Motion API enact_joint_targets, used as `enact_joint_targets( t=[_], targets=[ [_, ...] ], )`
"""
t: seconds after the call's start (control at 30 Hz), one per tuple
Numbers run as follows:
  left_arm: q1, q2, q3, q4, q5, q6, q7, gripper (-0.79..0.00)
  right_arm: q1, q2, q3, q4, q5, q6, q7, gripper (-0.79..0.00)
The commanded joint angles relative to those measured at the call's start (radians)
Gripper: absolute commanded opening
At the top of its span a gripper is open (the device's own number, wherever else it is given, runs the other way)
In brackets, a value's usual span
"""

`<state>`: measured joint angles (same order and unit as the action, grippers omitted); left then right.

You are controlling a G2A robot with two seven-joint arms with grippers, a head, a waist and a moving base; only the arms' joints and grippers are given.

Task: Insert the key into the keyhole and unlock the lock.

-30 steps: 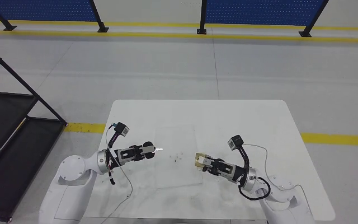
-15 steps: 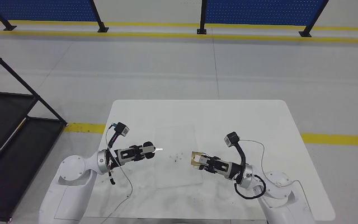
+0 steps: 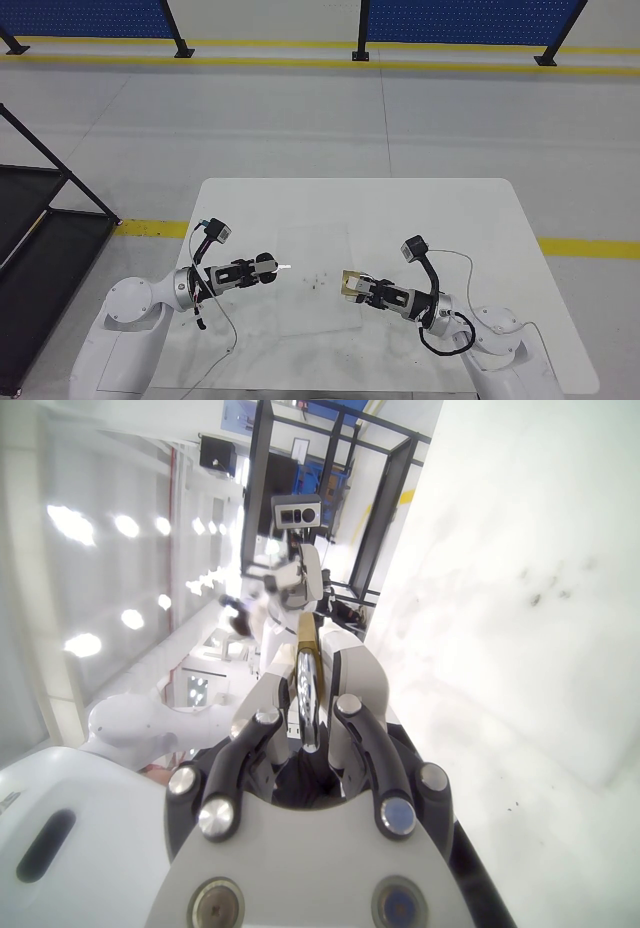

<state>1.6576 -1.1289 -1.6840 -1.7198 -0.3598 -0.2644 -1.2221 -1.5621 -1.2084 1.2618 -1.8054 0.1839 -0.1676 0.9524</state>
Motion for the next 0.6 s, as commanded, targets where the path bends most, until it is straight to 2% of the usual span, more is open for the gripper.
enact_joint_targets(
  t=[0.0,0.27,0.3,0.57],
  targets=[
    [0.0,0.0,0.0,0.0,0.0,0.0,0.0,-0.785,0.0,0.0,0.0,0.0,0.0,0.0,0.0,-0.785],
    [0.0,0.0,0.0,0.0,0.0,0.0,0.0,-0.785,0.0,0.0,0.0,0.0,0.0,0.0,0.0,-0.785],
    [0.0,-0.001,0.003,-0.005,0.005,0.0,0.026,-0.785,0.0,0.0,0.0,0.0,0.0,0.0,0.0,-0.785],
    [-0.021,-0.001,0.096,-0.04,0.008,0.02,0.038,-0.785,0.0,0.0,0.0,0.0,0.0,0.0,0.0,-0.785]
  ],
)
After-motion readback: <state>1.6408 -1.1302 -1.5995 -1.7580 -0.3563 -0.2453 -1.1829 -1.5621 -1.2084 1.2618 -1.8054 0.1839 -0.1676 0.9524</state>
